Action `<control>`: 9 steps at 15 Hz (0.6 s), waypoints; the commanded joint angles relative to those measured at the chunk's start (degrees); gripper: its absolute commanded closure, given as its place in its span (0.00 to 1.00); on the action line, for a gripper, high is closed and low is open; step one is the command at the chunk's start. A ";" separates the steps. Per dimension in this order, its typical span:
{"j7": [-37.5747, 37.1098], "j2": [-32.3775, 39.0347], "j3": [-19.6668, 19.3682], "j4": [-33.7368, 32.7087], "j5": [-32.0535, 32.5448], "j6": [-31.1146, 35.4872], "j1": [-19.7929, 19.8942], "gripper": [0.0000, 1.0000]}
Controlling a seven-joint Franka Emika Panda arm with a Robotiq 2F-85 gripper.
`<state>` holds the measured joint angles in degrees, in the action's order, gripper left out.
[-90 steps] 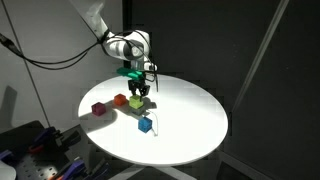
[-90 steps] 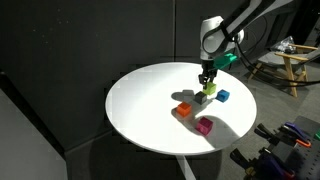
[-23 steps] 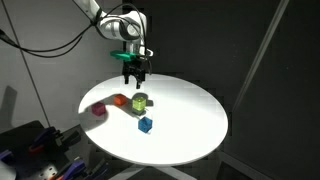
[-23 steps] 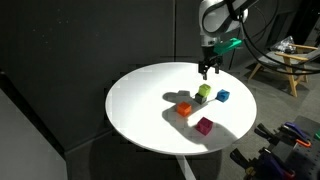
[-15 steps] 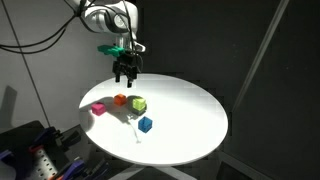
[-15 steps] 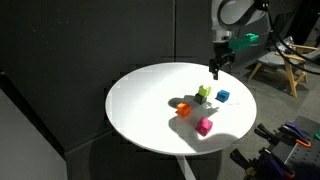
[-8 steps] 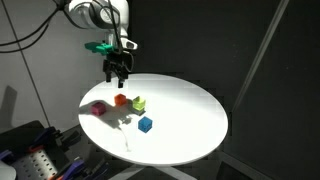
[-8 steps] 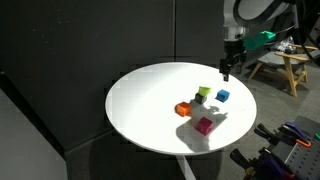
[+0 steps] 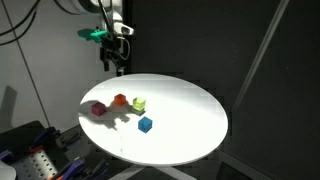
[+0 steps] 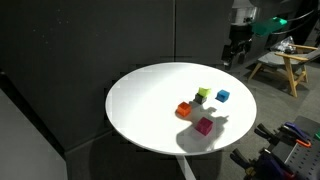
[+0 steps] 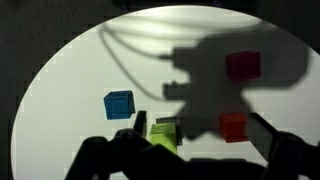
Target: Pick up the lime green block and put it on the gray block
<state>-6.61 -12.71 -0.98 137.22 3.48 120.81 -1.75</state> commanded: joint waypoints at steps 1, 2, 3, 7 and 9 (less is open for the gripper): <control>1.00 -4.28 0.48 -0.41 -1.74 -2.73 0.66 0.00; 0.90 -4.81 0.52 -0.54 -1.68 -3.23 0.71 0.00; 0.98 -5.23 0.52 -0.74 -1.66 -4.10 0.75 0.00; 0.31 -5.04 0.81 -0.49 -0.83 -4.56 0.91 0.00; 0.38 -5.23 0.81 -0.65 -0.83 -5.48 0.92 0.00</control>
<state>-6.48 -17.95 -0.98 136.65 2.93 115.41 -1.70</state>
